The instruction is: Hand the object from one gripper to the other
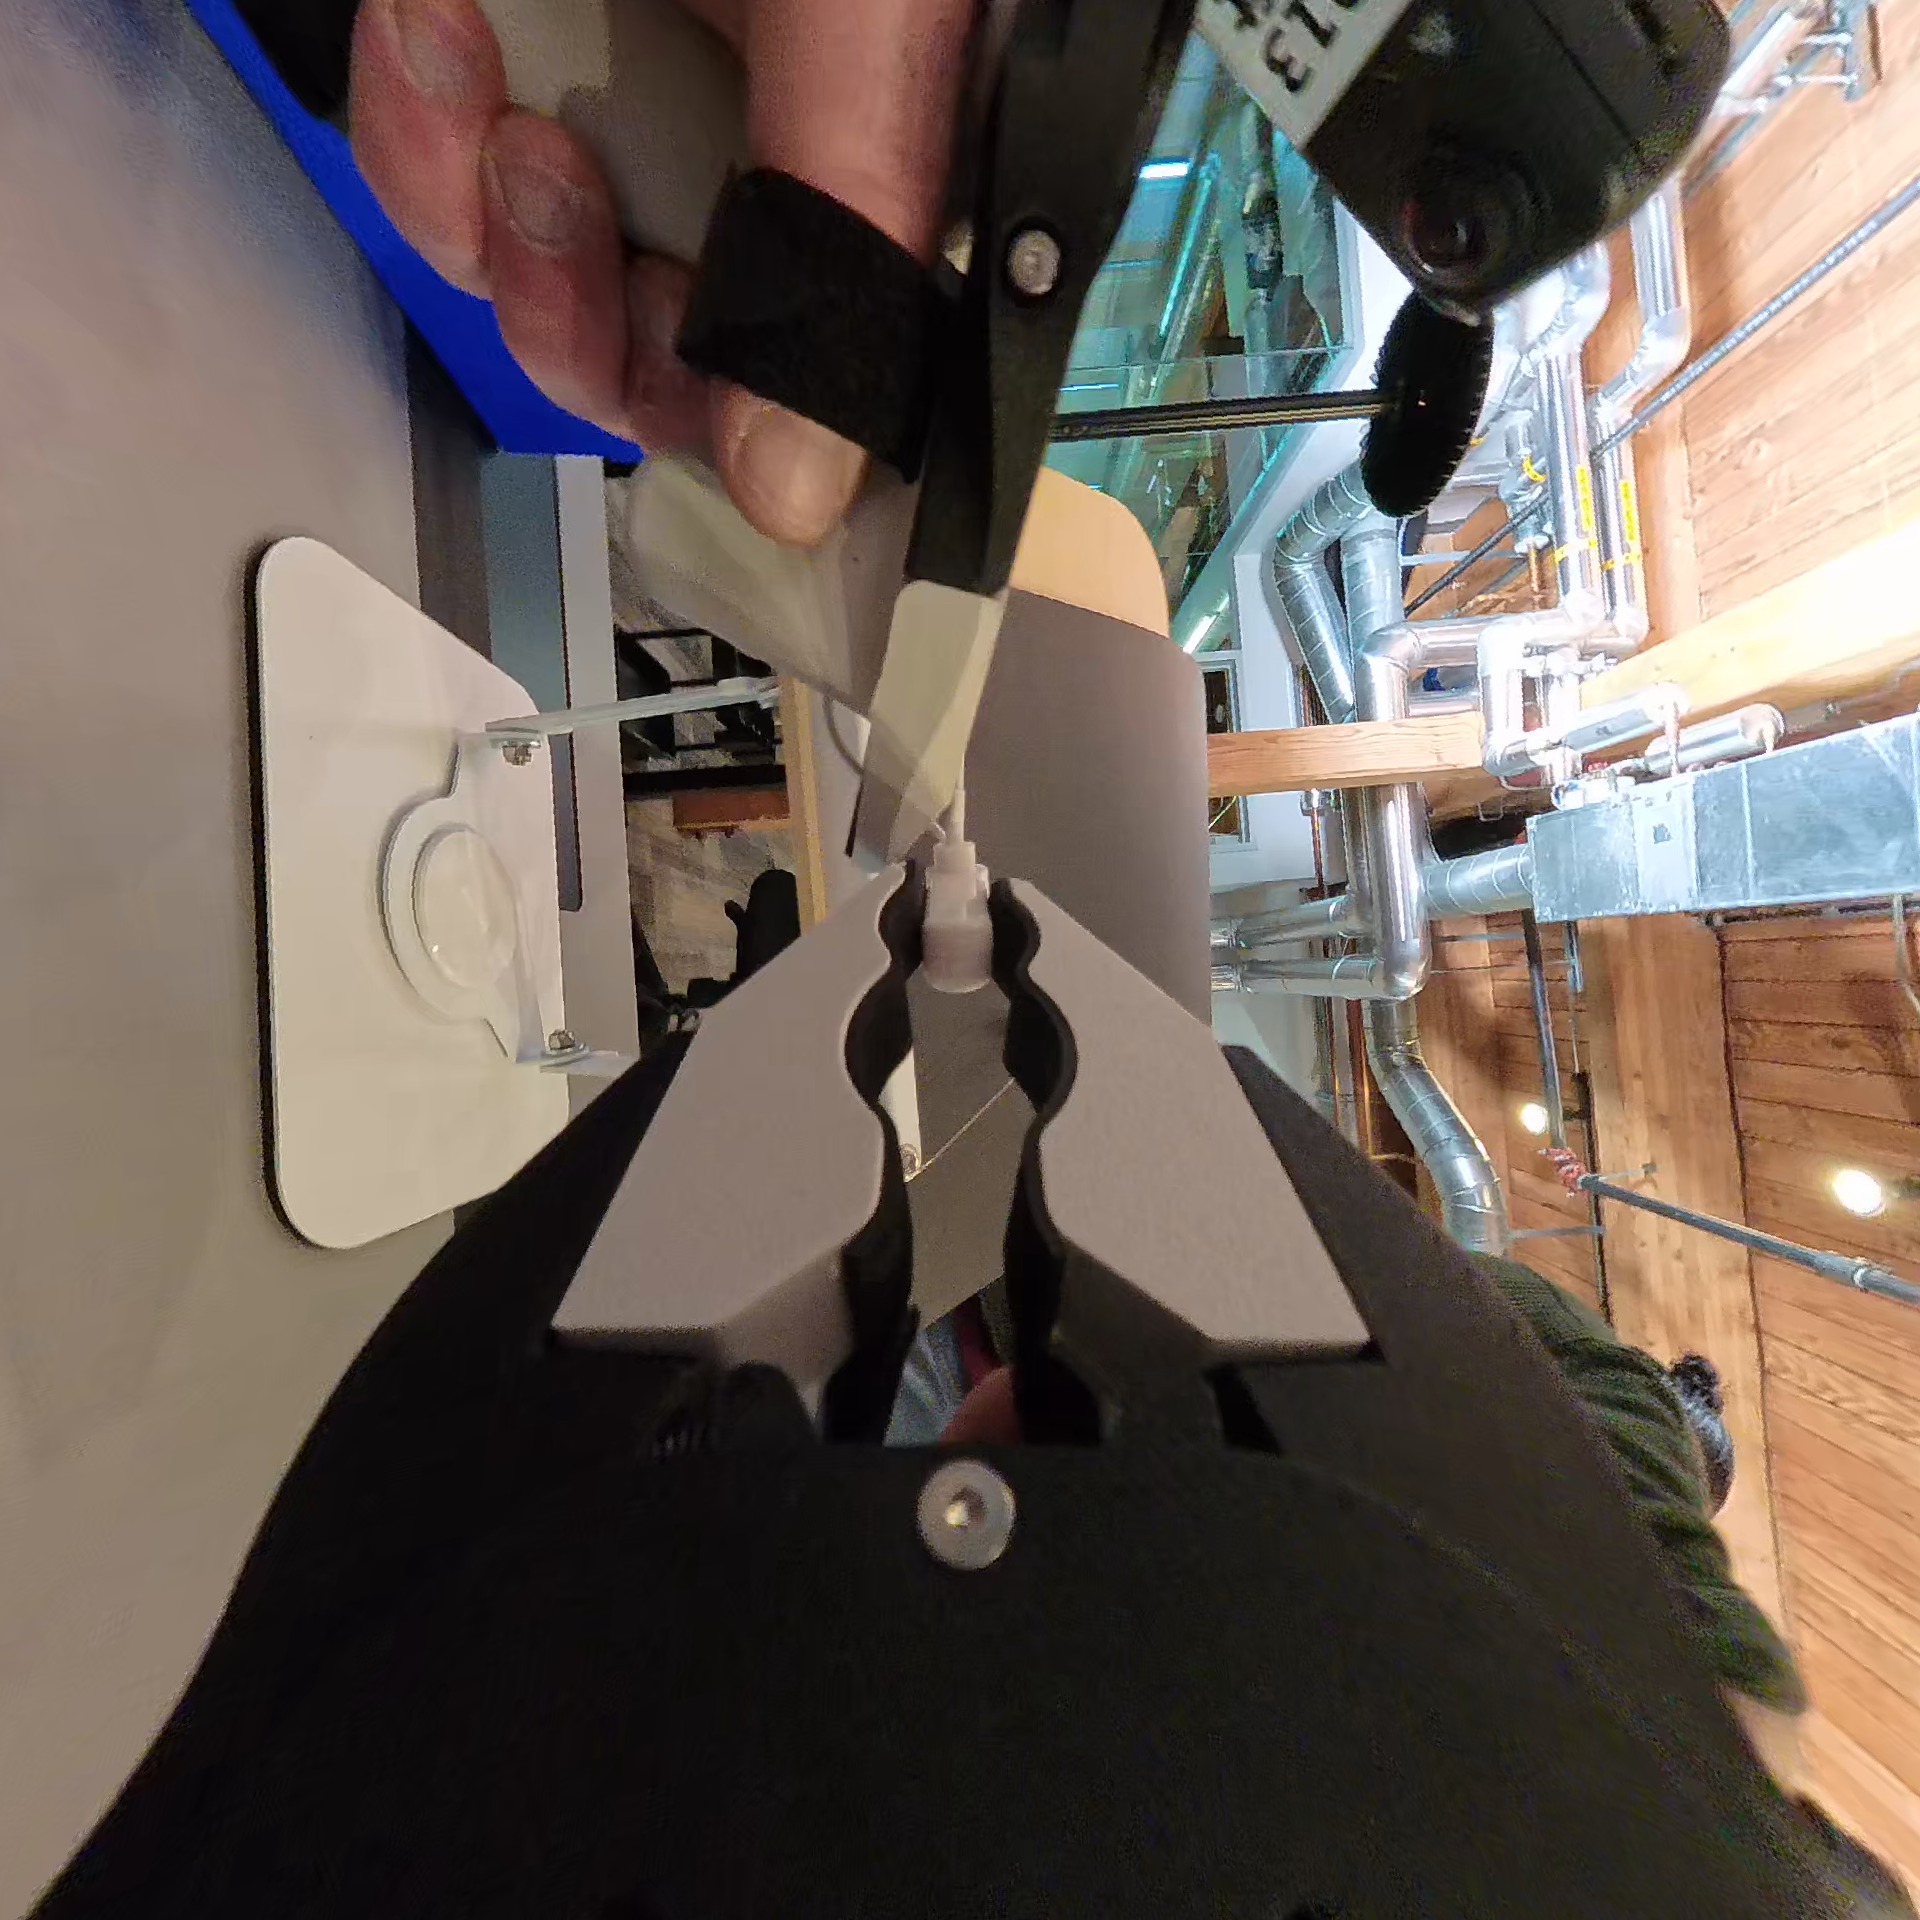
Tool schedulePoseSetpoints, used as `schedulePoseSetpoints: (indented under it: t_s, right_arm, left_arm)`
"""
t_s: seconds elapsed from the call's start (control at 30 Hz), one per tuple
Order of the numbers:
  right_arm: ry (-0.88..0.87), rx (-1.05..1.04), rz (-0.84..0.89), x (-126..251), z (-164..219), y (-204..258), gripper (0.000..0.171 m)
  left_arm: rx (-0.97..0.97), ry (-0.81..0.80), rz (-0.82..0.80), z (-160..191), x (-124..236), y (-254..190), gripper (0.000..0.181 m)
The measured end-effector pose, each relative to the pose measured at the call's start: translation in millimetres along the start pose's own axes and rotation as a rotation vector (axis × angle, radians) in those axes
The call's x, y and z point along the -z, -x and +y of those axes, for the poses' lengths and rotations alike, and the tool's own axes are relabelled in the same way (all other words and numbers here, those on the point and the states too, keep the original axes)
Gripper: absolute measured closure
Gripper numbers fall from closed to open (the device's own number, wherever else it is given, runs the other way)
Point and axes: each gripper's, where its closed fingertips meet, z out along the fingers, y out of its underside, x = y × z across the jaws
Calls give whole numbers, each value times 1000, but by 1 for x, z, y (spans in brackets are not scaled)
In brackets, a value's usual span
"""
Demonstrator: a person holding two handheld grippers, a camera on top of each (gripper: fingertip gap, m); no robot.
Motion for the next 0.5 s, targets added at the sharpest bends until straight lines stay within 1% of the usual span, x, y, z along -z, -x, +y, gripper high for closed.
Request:
schedulePoseSetpoints:
  t_s: [0.07,0.13,0.27,0.37,0.43,0.5]
  right_arm:
    - [-4,-42,-11,2,3,-3,162]
    - [-2,-112,-14,5,10,-10,162]
    - [43,-233,-23,15,43,-28,162]
    - [152,-346,-27,31,93,-46,162]
    - [260,-437,-5,49,136,-60,162]
    - [377,-564,-15,70,181,-63,162]
  left_arm:
    - [-48,5,-25,-1,3,3,173]
    - [-92,-43,-40,-12,8,1,160]
    - [-172,-104,-52,-31,19,-8,139]
    - [-243,-124,-94,-39,26,-7,139]
    - [-293,-117,-134,-40,28,-5,139]
    - [-311,-121,-146,-42,29,-6,140]
